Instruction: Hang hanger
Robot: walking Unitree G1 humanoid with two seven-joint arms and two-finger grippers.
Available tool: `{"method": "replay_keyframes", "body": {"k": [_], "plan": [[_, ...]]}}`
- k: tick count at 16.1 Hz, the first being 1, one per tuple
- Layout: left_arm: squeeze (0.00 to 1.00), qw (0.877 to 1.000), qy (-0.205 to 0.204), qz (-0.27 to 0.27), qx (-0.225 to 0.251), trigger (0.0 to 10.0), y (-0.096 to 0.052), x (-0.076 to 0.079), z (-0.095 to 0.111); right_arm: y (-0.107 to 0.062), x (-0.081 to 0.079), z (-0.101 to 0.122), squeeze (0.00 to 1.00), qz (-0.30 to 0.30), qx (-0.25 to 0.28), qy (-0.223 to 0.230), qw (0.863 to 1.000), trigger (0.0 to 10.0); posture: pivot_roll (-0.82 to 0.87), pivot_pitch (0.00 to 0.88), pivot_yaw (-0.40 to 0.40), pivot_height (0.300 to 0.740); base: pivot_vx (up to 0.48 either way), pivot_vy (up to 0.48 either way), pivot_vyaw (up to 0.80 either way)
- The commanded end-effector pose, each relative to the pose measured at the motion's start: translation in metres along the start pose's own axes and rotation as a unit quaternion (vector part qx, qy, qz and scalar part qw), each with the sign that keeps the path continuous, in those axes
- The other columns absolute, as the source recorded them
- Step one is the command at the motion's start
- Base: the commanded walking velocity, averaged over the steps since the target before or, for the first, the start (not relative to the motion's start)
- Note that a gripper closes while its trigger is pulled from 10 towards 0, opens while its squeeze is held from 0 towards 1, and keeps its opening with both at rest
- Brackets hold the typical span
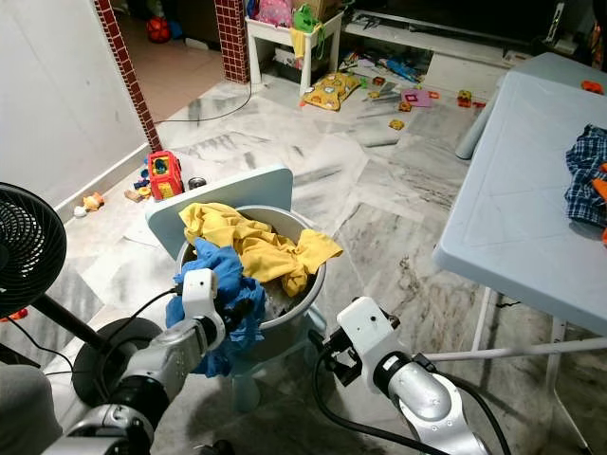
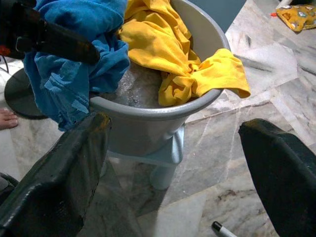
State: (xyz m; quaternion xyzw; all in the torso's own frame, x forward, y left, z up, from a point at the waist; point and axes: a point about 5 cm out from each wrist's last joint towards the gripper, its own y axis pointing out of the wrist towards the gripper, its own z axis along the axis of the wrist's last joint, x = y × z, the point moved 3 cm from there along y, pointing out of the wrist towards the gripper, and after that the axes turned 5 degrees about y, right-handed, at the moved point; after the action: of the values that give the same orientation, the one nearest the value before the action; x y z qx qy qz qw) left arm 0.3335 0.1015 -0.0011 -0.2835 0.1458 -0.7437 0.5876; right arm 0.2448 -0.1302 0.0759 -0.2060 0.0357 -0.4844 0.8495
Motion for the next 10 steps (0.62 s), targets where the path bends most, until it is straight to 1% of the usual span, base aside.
{"method": "replay_keyframes", "body": {"k": [1, 5, 10], "plan": [[0.0, 1.0, -0.001, -0.001, 0.001, 0.0, 0.0, -0.002, 0.001, 0.0, -0.001, 0.004, 0.0, 0.002, 0.005, -0.001, 1.0, 10.0, -0.29, 0.119, 0.009, 0.74, 0.0, 0.0, 0.0], [0.0, 1.0, -0.01, 0.005, 0.005, 0.0, 0.0, -0.007, 0.002, 0.002, 0.0, 0.005, 0.0, 0.001, 0.005, -0.002, 1.0, 10.0, -0.29, 0.114, 0.009, 0.74, 0.0, 0.0, 0.0], [0.0, 1.0, -0.021, 0.006, 0.02, 0.0, 0.001, -0.01, 0.012, 0.004, 0.002, 0.006, 0.0, 0.0, 0.007, -0.004, 1.0, 10.0, -0.29, 0.104, 0.01, 0.74, 0.0, 0.0, 0.0]]}}
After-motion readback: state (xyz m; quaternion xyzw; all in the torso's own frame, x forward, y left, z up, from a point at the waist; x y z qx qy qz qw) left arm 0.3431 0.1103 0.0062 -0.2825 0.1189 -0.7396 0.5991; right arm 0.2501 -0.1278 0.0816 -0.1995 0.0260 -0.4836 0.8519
